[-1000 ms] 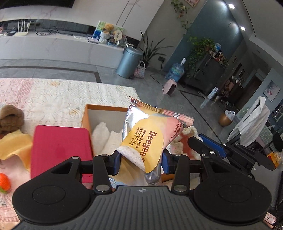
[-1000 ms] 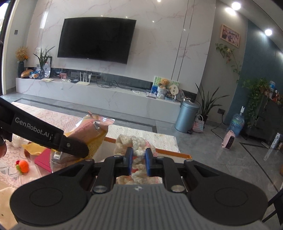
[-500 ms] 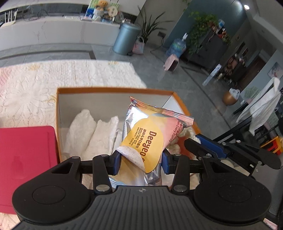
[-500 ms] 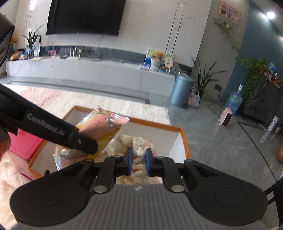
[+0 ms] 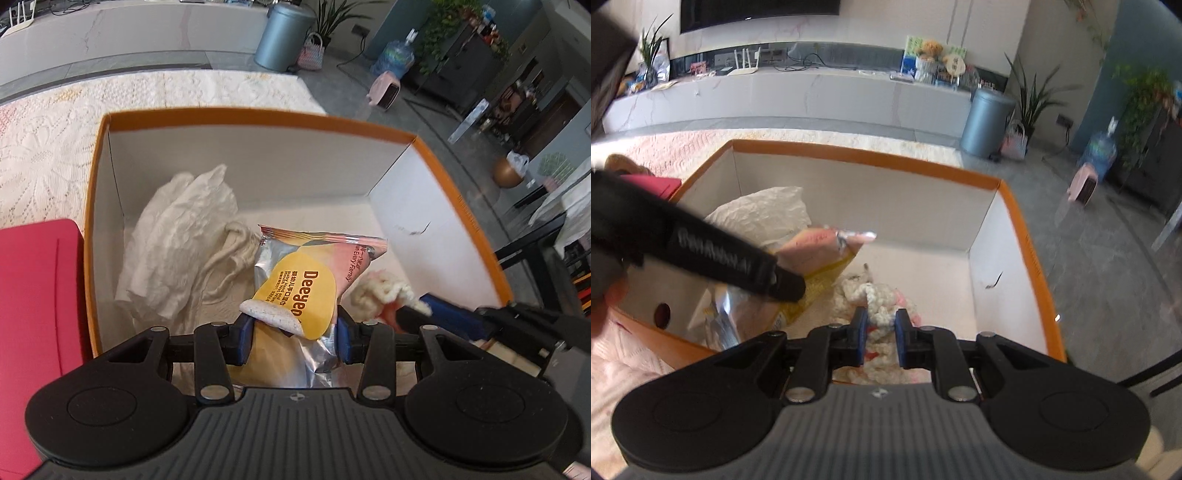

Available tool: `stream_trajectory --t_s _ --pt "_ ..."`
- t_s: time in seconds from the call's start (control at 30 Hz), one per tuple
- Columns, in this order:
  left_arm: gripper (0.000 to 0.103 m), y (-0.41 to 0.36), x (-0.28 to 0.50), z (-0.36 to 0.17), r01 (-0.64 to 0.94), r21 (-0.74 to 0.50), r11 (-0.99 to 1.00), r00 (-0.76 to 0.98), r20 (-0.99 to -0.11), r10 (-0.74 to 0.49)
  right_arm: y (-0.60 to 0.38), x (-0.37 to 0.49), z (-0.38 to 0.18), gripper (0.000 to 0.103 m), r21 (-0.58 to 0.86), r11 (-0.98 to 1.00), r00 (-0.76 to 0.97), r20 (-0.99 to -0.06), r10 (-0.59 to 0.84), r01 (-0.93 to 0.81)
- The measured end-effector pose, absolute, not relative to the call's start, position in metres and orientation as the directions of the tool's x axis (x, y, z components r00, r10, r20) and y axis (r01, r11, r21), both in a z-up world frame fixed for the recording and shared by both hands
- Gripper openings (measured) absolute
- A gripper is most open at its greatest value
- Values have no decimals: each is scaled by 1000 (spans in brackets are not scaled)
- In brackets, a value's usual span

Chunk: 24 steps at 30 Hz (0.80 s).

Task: Organize soft objects
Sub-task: 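Carry the packet and crocheted flowers into the orange box and release both, then withdraw both tools from the box toward the bed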

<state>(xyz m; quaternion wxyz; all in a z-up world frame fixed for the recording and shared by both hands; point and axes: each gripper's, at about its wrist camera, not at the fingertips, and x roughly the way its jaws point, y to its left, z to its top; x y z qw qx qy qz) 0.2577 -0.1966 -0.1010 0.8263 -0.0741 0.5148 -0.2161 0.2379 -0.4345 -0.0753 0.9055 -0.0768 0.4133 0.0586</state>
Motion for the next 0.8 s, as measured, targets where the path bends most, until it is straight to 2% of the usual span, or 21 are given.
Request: stream_trajectory --t_s 0.27,0.3,0.37,0.4,0.43,0.6,0.7,0.8 --pt "53 -196 254 -98 280 -330 901 364 -833 -418 -432 248 -74 21 -105 977 644 -764 39 -183" --pt "54 -195 253 -97 278 -330 902 368 -831 -418 -430 246 -72 25 -104 978 645 -763 39 -182" --pt "66 -193 251 -92 277 -337 900 387 -818 -426 -430 243 -69 36 -104 979 652 -758 35 -173" --pt "68 -190 248 -89 276 -345 897 396 -809 -434 -430 241 -67 42 -107 980 658 -752 29 -166" --pt "72 -188 248 -85 274 -353 895 405 -801 -440 -430 240 -65 44 -111 981 662 -749 24 -162" --pt "74 -179 242 -63 273 -361 892 446 -774 -450 -428 232 -53 49 -122 984 680 -733 0 -132" --pt "76 -172 233 -48 281 -363 889 484 -746 -458 -425 221 -45 63 -133 984 706 -708 -13 -115" --pt "76 -166 216 -31 301 -334 893 543 -710 -449 -418 210 -36 63 -132 985 728 -685 -13 -107"
